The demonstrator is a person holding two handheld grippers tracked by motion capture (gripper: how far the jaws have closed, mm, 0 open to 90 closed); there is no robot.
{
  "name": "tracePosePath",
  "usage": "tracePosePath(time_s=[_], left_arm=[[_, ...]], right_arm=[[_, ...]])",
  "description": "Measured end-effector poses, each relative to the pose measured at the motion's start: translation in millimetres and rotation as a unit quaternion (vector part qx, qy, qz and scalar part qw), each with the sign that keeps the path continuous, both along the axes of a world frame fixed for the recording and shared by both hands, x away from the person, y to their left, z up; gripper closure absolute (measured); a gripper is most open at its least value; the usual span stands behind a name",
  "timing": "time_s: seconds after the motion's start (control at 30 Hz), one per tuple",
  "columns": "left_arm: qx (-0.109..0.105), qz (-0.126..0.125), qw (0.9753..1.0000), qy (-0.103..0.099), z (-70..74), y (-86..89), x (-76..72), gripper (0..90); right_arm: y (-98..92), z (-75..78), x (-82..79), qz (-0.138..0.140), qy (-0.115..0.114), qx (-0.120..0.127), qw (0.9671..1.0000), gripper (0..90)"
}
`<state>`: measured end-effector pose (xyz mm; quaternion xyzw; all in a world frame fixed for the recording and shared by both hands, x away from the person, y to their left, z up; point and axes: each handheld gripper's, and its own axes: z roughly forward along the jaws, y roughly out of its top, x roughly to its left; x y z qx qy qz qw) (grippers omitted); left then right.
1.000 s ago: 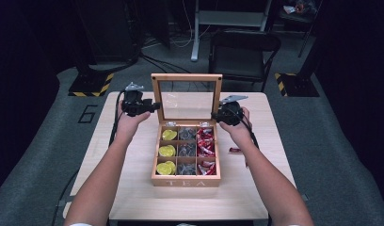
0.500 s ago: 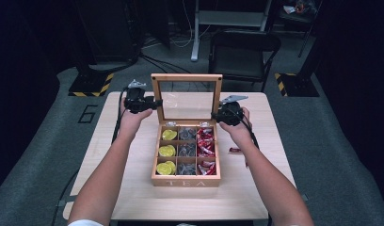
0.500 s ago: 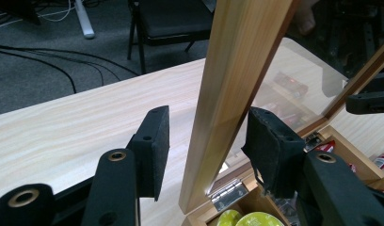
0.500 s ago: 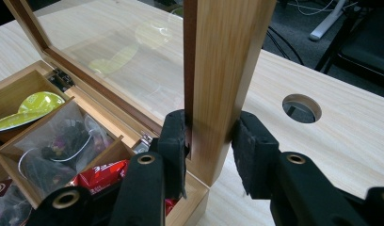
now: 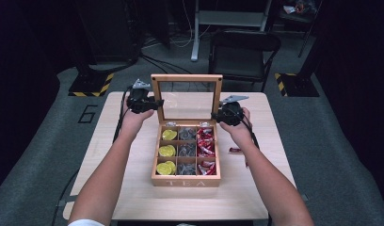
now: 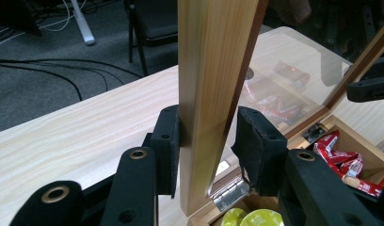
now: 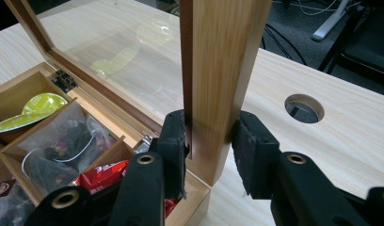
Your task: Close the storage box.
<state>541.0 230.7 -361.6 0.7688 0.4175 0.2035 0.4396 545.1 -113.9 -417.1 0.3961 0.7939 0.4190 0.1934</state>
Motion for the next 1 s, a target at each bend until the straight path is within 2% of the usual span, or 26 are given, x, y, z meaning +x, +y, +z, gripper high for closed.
tracePosePath(time_s=[0.13, 0.23, 0.4, 0.47, 0.7, 0.8, 1.0], left_arm=[[0.0, -0.006, 1.0, 0.002, 0.5, 1.1, -0.9, 61.5], [-0.003, -0.012, 0.9999, 0.002, 0.5, 2.8, -2.3, 61.5], [-0.007, -0.012, 0.9999, -0.003, -0.6, 3.8, -4.1, 61.4], [-0.011, -0.012, 0.9999, -0.004, -1.2, 4.3, -5.4, 61.4], [-0.013, -0.013, 0.9998, -0.006, -1.8, 4.6, -8.5, 60.9], [-0.011, -0.013, 0.9998, -0.006, -1.3, 4.1, -10.0, 60.5], [-0.011, -0.015, 0.9998, -0.007, -1.3, 4.4, -13.5, 59.9]], right_arm=[[-0.6, 0.0, 0.1, -0.001, 0.007, 0.008, 0.9999, 64.5], [-1.3, 0.3, -0.6, 0.001, 0.015, 0.019, 0.9997, 60.0], [-0.4, 6.5, -6.6, 0.002, -0.003, 0.024, 0.9997, 54.8], [-0.6, 12.5, -11.0, 0.002, -0.021, 0.02, 0.9996, 54.5], [-6.0, 31.2, -17.5, -0.006, -0.016, 0.035, 0.9992, 55.2], [-6.4, 36.8, -18.2, 0.0, -0.022, 0.026, 0.9994, 56.0], [-6.5, 44.7, -20.3, 0.003, -0.023, 0.03, 0.9993, 56.8]])
